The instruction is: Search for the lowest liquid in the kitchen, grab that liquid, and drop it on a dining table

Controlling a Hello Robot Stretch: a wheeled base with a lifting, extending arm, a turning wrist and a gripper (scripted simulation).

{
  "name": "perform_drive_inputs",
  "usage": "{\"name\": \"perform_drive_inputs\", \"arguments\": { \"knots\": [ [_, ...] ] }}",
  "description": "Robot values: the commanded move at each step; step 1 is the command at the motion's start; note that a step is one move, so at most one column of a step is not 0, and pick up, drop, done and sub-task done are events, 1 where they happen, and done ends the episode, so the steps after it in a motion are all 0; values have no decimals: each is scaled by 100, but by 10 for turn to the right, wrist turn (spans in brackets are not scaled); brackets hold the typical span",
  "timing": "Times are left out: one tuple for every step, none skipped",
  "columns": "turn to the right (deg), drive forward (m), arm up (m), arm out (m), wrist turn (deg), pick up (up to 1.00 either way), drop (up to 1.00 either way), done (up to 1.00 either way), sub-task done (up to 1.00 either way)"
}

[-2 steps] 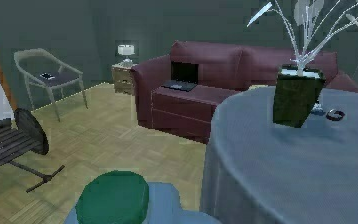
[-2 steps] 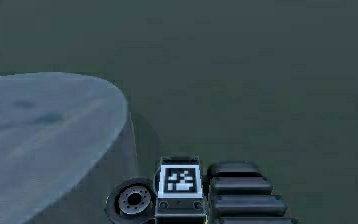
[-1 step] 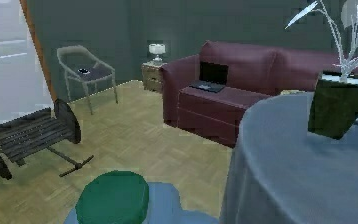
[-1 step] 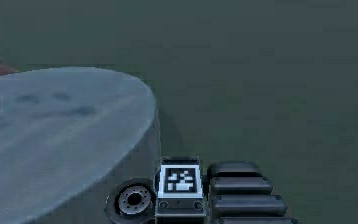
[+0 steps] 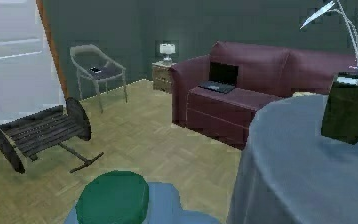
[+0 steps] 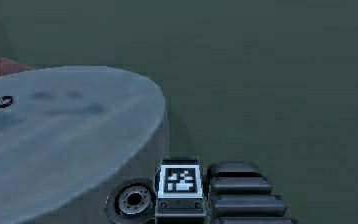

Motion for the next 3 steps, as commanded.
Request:
{"name": "perform_drive_inputs", "arguments": {
  "knots": [
    [450, 0, 0, 0, 0, 0, 0, 0, 0],
    [450, 0, 0, 0, 0, 0, 0, 0, 0],
    [30, 0, 0, 0, 0, 0, 0, 0, 0]
  ]
}}
